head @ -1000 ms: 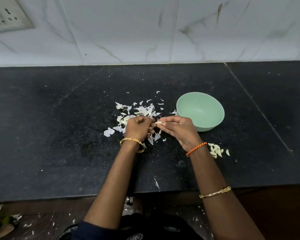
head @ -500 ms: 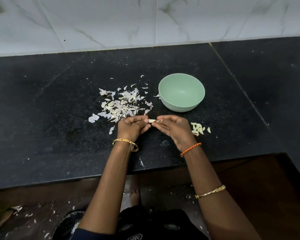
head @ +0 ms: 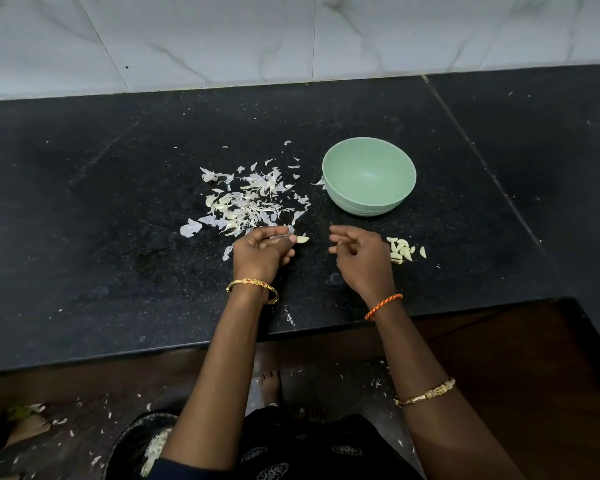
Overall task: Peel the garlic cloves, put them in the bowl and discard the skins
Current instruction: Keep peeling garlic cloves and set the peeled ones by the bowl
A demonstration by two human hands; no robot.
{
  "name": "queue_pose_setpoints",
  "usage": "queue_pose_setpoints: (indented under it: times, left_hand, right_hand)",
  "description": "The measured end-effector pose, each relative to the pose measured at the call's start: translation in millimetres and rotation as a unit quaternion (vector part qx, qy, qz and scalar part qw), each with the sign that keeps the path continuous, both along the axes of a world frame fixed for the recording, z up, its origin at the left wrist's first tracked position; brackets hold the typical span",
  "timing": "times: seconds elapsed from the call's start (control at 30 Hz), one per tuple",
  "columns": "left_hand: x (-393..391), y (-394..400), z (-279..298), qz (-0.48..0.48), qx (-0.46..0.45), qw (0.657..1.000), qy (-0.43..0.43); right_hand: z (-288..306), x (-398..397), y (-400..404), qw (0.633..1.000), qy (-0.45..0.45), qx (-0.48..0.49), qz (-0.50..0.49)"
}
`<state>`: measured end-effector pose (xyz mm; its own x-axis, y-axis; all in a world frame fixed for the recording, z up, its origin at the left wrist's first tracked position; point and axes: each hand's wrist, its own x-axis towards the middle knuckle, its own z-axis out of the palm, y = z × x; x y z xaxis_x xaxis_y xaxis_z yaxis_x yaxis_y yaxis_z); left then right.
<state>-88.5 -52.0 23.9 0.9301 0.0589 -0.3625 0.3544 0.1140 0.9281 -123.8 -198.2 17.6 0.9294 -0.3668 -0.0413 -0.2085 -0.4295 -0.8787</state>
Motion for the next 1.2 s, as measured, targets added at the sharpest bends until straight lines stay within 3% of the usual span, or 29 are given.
queue_pose_setpoints:
  times: [0.17,0.4,0.53,0.7,0.83,1.0,1.1,1.2]
  left_hand:
    - [2,0,0,-0.002,0.004,1.0,0.004]
    - [6,-12,3,-0.044,-0.007,0.999,0.026]
    - [8,-23,5,-0.084,-0.011,0.996,0.04]
    - [4,-56,4,-0.14,-0.021,0.989,0.036]
    - [2,-93,-4,-0.195,0.037,0.98,-0.011]
    - [-7,-115,-20,-0.242,0.257,0.924,-0.145]
    - [-9,-120,-20,-0.281,0.323,0.886,-0.177]
    - [-9,-123,-20,-0.303,0.322,0.876,-0.193]
  right_hand:
    - [2,-2,-7,0.998,-0.038,-0.045,-0.023]
    - [0,-7,-8,0.985,0.03,0.167,-0.019]
    - [4,-13,-13,0.977,0.032,0.211,0.016]
    - [7,-26,-36,0.966,0.013,0.254,-0.047]
    - [5,-34,-68,0.973,0.022,0.197,-0.122]
    - [-2,-39,-99,0.959,0.026,-0.024,-0.282]
    - [-2,-37,-102,0.961,0.057,-0.074,-0.262]
    - [-1,-33,-99,0.967,0.083,-0.093,-0.223]
